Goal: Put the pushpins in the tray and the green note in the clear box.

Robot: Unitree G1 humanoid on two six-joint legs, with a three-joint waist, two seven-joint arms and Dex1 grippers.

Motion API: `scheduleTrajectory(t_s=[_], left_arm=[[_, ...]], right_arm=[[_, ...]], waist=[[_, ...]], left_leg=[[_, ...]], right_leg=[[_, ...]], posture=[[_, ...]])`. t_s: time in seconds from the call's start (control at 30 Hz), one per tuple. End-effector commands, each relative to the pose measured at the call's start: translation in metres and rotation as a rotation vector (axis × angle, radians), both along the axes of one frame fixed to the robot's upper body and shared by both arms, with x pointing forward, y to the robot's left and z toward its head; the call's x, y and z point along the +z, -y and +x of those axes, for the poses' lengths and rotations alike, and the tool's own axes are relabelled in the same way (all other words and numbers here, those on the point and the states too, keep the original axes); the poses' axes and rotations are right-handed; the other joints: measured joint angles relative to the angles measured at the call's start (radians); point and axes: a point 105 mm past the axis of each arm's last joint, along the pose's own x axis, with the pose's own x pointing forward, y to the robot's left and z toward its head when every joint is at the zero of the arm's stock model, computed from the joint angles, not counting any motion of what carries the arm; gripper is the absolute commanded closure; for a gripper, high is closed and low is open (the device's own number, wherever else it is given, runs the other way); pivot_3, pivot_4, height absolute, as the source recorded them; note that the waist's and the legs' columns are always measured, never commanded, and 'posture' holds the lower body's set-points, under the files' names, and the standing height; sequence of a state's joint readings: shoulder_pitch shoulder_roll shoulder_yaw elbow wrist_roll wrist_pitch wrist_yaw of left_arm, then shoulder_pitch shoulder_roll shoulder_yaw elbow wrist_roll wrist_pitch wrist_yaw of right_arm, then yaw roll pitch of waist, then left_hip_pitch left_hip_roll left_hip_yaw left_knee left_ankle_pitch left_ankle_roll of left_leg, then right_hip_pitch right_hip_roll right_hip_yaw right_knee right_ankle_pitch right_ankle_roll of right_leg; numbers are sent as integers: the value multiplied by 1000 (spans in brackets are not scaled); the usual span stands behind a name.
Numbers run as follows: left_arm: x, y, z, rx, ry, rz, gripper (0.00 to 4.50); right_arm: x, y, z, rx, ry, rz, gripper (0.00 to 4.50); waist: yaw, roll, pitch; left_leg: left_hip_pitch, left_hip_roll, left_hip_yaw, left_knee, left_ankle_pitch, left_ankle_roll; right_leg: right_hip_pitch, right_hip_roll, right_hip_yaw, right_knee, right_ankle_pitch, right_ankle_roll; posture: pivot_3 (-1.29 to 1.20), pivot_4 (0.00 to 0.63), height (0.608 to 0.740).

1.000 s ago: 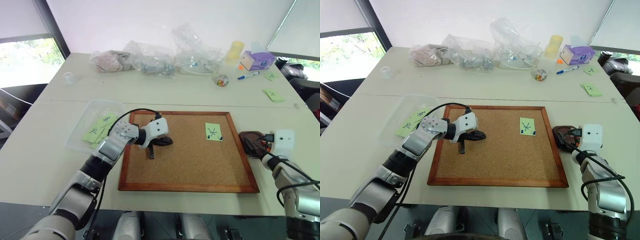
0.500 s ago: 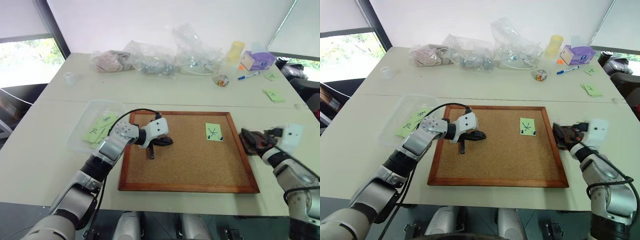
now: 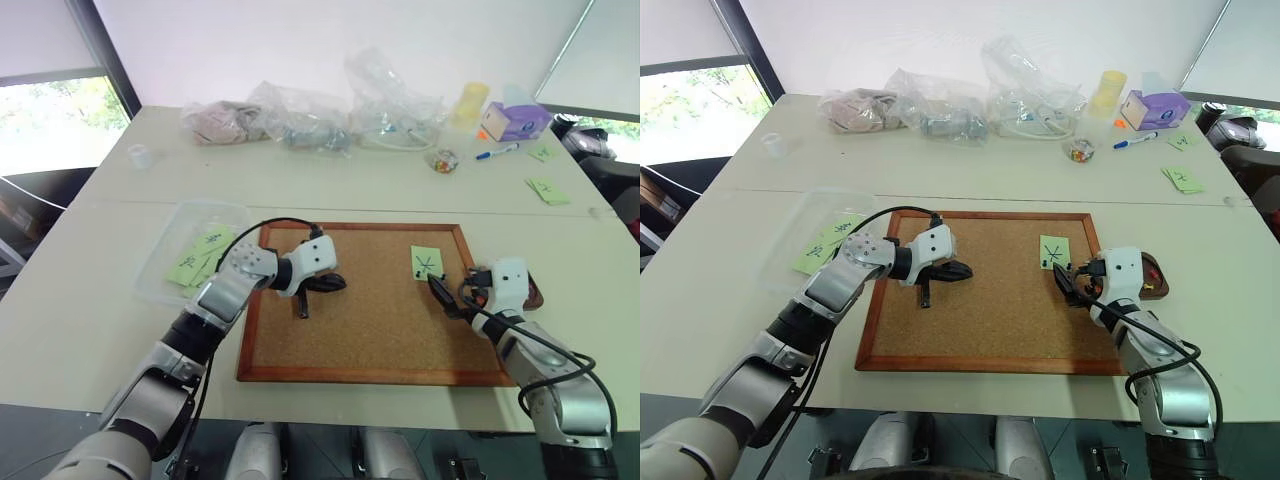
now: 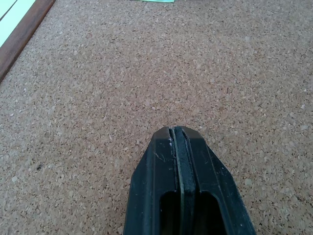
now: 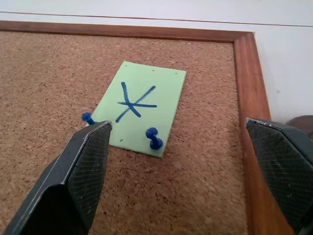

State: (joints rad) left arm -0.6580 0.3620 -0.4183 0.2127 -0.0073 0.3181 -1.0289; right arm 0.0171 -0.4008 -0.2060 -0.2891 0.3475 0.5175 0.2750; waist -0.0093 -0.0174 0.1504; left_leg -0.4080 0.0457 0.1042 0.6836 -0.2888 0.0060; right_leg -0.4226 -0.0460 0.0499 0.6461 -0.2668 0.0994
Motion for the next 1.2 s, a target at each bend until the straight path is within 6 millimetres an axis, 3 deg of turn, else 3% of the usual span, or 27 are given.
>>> scheduleTrajectory(t_s=[0.03,0.1,0.33,0.6,0.87,1.1,1.2], left_arm=[[-14,1,-4,-1,-23,42,4500],[-14,1,-4,-1,-23,42,4500],[-14,2,-5,-3,-24,39,4500],[-15,1,-5,-2,-28,49,4500],[-32,-10,-12,-28,-60,154,4500],[-34,-13,-8,-3,-58,170,4500],[-32,-11,-6,-2,-51,159,4500]], right_arm=[[8,0,3,0,39,-5,274],[6,-1,3,2,34,-3,880],[5,-3,2,6,35,17,4428],[11,-2,1,-15,76,32,4428],[35,10,-1,-88,233,25,4428],[38,14,-4,-111,260,26,4428],[39,32,-6,-187,265,17,4428]], waist=[[0,0,0],[0,0,0],[0,0,0],[0,0,0],[-2,0,0],[-4,1,-2],[-4,1,-2]], left_leg=[[0,0,0,0,0,0],[0,0,0,0,0,0],[0,0,0,0,0,0],[0,0,0,0,0,0],[0,0,0,0,0,0],[1,0,0,0,0,0],[1,1,0,0,0,0]], right_leg=[[0,0,0,0,0,0],[0,0,0,0,0,0],[0,0,0,0,0,0],[0,0,0,0,0,0],[0,0,0,0,0,0],[0,1,0,1,0,0],[0,1,0,1,0,0]], posture=[[0,150,737],[0,150,737],[0,150,737],[0,150,737],[0,150,737],[0,150,737],[0,150,737]])
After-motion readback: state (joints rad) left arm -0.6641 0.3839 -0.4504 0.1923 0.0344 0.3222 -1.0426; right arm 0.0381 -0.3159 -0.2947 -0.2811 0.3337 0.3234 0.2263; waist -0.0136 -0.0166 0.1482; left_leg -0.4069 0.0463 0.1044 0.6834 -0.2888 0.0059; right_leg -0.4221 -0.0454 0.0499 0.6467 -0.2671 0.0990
